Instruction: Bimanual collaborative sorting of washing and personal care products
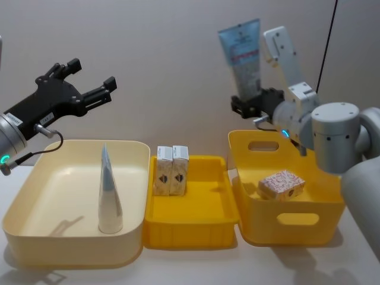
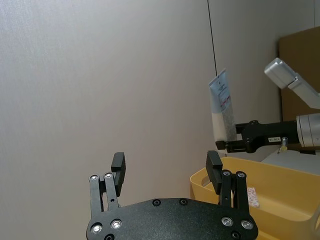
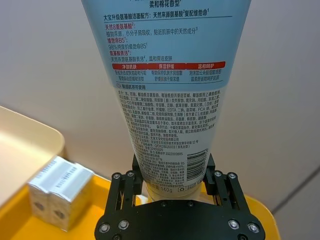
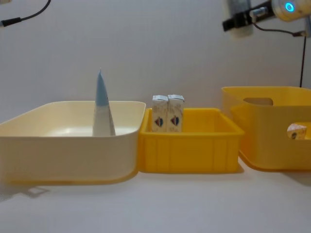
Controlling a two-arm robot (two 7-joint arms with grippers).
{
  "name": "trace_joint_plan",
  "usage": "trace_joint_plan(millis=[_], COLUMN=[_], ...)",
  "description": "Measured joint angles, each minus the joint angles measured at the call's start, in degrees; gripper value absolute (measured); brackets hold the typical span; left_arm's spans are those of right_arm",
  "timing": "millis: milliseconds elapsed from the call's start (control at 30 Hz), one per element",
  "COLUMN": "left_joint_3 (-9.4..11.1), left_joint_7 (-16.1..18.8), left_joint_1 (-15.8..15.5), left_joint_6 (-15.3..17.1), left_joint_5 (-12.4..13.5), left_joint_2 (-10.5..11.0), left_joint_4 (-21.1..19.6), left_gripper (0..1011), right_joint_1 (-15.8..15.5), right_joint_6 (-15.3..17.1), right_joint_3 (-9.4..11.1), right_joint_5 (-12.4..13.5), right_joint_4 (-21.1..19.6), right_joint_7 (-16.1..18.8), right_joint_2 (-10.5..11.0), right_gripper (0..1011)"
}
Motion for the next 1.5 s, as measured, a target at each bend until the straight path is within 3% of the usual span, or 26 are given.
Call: trace_joint_plan(millis=[467, 967, 1333, 1500], left_joint_3=[0.0, 0.0, 0.0, 0.0], left_joint_7=[0.0, 0.0, 0.0, 0.0], left_joint_1=[0.0, 0.0, 0.0, 0.0], left_joint_6=[0.0, 0.0, 0.0, 0.0], left_joint_5=[0.0, 0.0, 0.0, 0.0], left_joint_2=[0.0, 0.0, 0.0, 0.0], left_joint_4=[0.0, 0.0, 0.0, 0.0], left_gripper=[1002, 1003, 1003, 1003], right_joint_1=[-0.1, 0.3, 0.4, 0.4], right_joint_6=[7.2, 10.0, 10.7, 10.9], right_joint_3=[2.4, 3.3, 3.5, 3.6], right_joint_5=[-1.8, -2.7, -2.9, -3.0], right_joint_4=[4.9, 8.0, 8.8, 9.0], right_joint_7=[-5.7, -7.9, -8.5, -8.6], right_joint_2=[0.6, 0.8, 0.8, 0.8], right_gripper=[668, 673, 985, 1001])
